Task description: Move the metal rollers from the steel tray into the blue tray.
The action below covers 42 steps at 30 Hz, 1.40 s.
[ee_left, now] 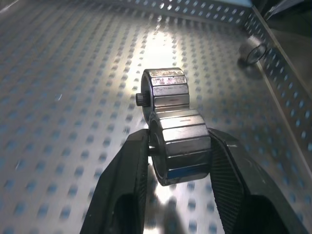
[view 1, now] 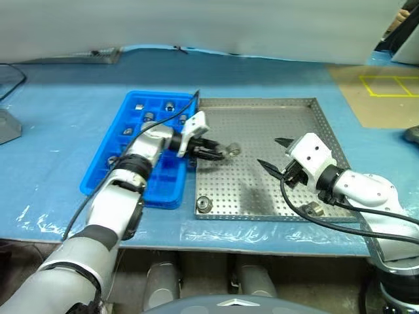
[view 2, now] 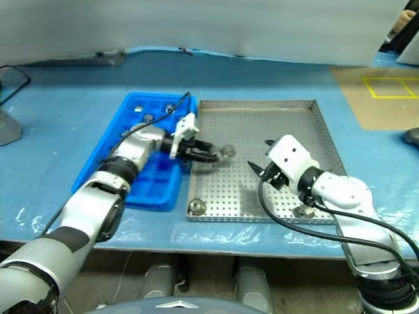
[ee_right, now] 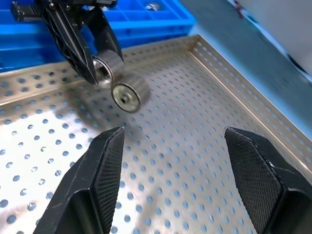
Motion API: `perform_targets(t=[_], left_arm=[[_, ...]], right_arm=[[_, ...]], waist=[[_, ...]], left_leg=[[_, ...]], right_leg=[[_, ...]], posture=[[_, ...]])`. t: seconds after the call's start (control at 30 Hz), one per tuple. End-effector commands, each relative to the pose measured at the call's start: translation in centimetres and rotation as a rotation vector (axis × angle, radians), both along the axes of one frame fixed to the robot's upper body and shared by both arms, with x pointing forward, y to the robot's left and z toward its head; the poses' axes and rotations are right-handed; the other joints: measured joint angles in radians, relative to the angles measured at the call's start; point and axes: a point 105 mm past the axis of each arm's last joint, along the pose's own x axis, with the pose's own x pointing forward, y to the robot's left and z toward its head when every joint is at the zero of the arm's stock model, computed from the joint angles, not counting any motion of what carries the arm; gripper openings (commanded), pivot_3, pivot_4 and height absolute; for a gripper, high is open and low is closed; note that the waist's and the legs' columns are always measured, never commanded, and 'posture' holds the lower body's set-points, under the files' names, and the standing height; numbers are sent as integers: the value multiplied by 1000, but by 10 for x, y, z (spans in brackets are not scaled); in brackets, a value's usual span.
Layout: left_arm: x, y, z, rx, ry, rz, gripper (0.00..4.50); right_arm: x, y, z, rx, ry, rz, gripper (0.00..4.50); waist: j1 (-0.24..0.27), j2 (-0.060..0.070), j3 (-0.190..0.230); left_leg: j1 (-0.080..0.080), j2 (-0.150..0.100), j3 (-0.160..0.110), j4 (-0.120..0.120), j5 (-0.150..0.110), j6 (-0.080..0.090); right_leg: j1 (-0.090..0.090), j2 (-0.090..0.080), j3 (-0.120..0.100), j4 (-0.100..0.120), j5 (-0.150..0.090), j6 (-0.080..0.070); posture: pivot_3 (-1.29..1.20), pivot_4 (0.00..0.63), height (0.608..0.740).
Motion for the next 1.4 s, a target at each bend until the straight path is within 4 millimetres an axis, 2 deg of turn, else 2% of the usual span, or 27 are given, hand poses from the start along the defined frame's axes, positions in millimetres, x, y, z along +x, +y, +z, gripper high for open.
perform_targets(t=[0.03, 0.1, 0.27, 0.43, 0.8, 1.27, 1.4], left_arm=[[1, 2, 7, -19, -43, 6, 1752], [-1, -3, 10, -55, -46, 1, 1752], [-14, -30, 17, -99, -83, -103, 1752], [-28, -47, 36, -182, -120, -216, 1752], [-35, -49, 29, -139, -118, -277, 1752], [-41, -64, 31, -140, -128, -329, 1752], [-40, -66, 33, -145, -129, -327, 1697]], right_arm=[[2, 8, 7, -19, -21, 66, 3380], [4, 13, 5, -35, -7, 95, 3380], [-4, 25, -8, -64, 77, 201, 3380], [3, 23, -9, -94, 68, 204, 3380], [6, 18, -22, -73, 58, 131, 3380], [5, 21, -31, -57, 72, 115, 3380], [2, 20, -34, -59, 90, 129, 2479]], waist=[[24, 0, 0], [41, 0, 0], [58, 0, 0], [56, 0, 0], [56, 0, 0], [53, 0, 0], [52, 0, 0]], left_leg=[[0, -1, 0, 1, -1, 0], [1, -1, 0, 3, -1, 0], [0, -1, 1, 5, -1, 0], [0, -1, 1, 4, -1, 0], [-1, 0, 1, 3, -1, -1], [-1, 0, 1, 3, -1, -1], [-1, 0, 1, 3, -1, -1]], right_leg=[[0, -1, 0, 1, 0, 0], [2, -3, 0, 2, 0, 0], [1, -4, 0, 3, 0, 0], [0, -4, 0, 3, 0, 0], [-2, -3, 0, 3, 0, 0], [-2, -3, 0, 3, 0, 0], [-2, -3, 0, 3, 0, 0]], posture=[[-79, 150, 740], [-66, 150, 740], [-57, 150, 740], [-63, 150, 740], [-84, 150, 740], [-133, 150, 740], [-137, 150, 740]])
